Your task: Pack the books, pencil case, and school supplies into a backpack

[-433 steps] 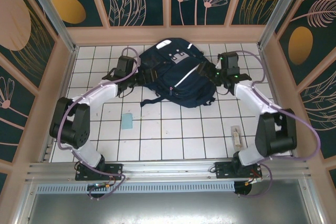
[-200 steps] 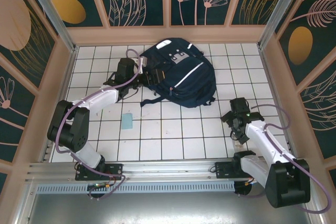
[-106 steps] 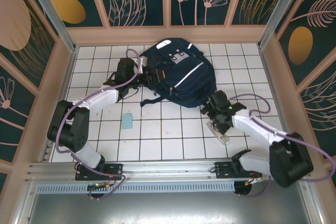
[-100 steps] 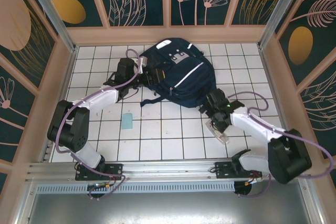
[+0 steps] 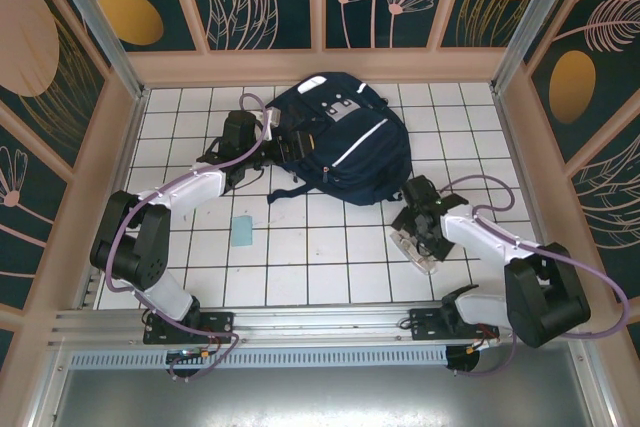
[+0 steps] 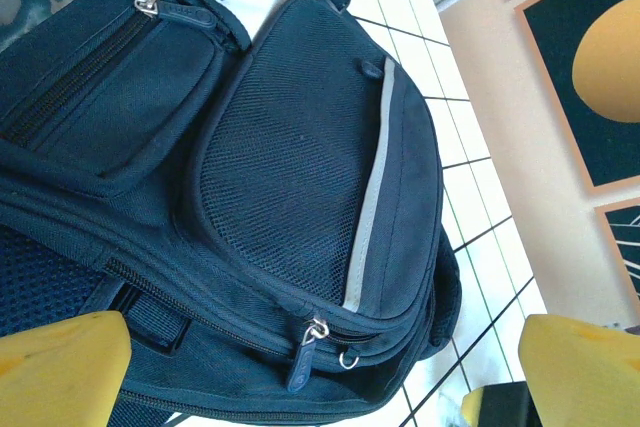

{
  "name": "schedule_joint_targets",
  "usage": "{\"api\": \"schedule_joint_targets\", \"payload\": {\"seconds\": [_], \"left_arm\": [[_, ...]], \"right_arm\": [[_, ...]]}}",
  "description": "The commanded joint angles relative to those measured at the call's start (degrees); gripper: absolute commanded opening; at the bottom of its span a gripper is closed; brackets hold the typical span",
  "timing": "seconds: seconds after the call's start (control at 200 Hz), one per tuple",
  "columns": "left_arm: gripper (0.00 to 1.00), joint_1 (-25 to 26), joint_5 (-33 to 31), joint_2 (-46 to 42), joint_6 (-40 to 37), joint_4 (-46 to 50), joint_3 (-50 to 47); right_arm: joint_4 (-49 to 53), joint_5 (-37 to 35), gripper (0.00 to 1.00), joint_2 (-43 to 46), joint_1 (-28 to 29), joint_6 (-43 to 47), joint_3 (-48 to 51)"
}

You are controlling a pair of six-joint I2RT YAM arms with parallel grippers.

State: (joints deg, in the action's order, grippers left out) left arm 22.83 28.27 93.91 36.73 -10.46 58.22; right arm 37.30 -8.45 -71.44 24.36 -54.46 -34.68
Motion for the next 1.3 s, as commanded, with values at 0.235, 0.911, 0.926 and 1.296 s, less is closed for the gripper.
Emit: {"api": "schedule_joint_targets", "payload": {"seconds": [0.235, 0.911, 0.926, 1.296], "left_arm": [[0.99, 0.1, -0.9, -0.6, -0.5, -0.4, -0.6], [0.99, 0.1, -8.1, -5.6, -2.3, 0.5, -3.5], [0.99, 0.1, -8.2, -5.7, -2.5, 0.6, -3.5], [0.91, 2.0, -9.7, -4.7, -4.7, 0.6, -0.6]], "right_arm": [[-6.2, 14.2, 0.99, 9.2, 7.9, -6.0, 4.9], [4.5, -3.1, 0.84, -11.5, 15.6, -4.0, -6.3], [4.1, -3.0, 0.81, -11.6, 15.6, -3.9, -6.3], [2.4, -2.2, 0.51, -6.9, 14.6, -3.9, -6.5]]}}
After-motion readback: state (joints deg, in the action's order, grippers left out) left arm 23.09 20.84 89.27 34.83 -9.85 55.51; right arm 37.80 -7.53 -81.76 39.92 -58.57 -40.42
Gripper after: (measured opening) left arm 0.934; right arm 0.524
